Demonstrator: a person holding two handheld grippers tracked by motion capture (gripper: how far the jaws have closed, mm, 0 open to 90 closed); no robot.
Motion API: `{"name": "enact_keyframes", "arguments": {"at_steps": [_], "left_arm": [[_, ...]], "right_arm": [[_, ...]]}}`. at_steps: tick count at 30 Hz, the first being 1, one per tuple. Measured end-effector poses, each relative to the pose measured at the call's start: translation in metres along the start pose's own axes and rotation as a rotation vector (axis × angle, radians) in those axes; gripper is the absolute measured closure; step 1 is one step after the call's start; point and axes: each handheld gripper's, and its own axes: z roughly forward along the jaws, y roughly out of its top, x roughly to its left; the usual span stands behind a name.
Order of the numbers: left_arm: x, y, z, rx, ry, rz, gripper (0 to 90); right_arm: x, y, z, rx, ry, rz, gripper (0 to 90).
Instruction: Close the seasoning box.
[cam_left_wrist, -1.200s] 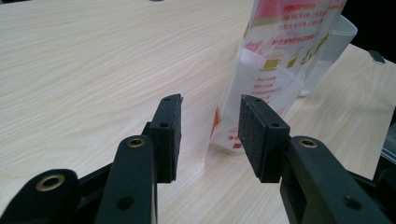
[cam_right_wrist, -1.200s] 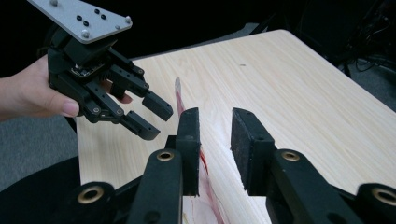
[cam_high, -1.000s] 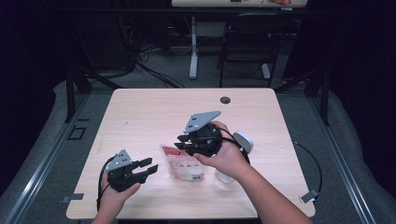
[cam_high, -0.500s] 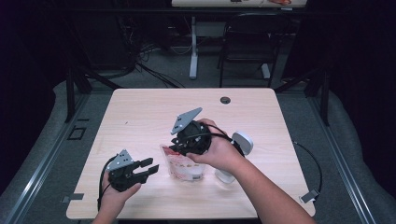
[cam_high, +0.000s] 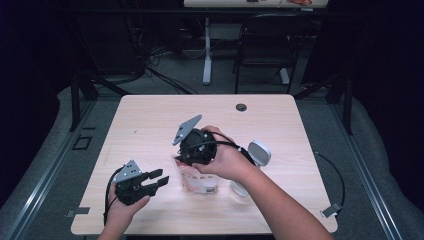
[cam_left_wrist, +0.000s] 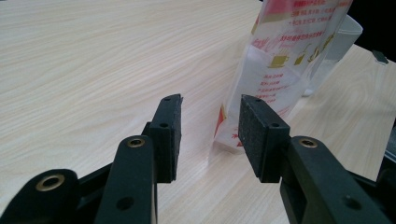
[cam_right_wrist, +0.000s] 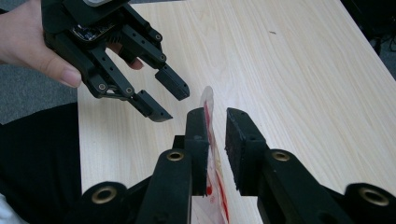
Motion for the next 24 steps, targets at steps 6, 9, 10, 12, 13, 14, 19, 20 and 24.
{"name": "enact_keyframes", "arguments": {"at_steps": [6, 9, 10, 12, 13, 14, 19, 20, 24], "left_arm": [[0.001, 0.0, 0.0, 0.002, -0.001, 0.003, 60.0], [0.001, 0.0, -0.001, 0.004, 0.0, 0.0, 59.9], [0.001, 0.0, -0.001, 0.004, 0.002, 0.0, 59.9], [0.001, -0.001, -0.001, 0.0, 0.001, -0.003, 60.0], [0.001, -0.001, -0.001, -0.001, 0.002, -0.003, 59.9], [0.001, -0.001, -0.001, -0.001, 0.002, -0.003, 59.9], [0.002, -0.001, -0.001, 0.002, 0.004, 0.004, 60.0], [0.001, -0.001, -0.001, 0.002, 0.003, -0.001, 59.9], [0.002, -0.001, -0.001, 0.002, 0.002, 0.001, 59.9]], "right_arm": [[0.003, 0.007, 0.006, 0.016, 0.0, -0.018, 80.1], [0.004, 0.01, 0.011, 0.029, 0.001, -0.024, 81.4], [0.005, 0.01, 0.012, 0.032, 0.002, -0.024, 81.6], [0.005, 0.011, 0.013, 0.037, 0.005, -0.026, 81.6], [0.005, 0.012, 0.014, 0.042, 0.005, -0.027, 81.6], [0.005, 0.012, 0.015, 0.046, 0.006, -0.027, 81.4], [0.004, 0.014, 0.02, 0.068, 0.01, -0.036, 82.8], [0.003, 0.015, 0.02, 0.074, 0.013, -0.039, 83.1], [0.004, 0.016, 0.021, 0.081, 0.004, -0.05, 85.6]]}}
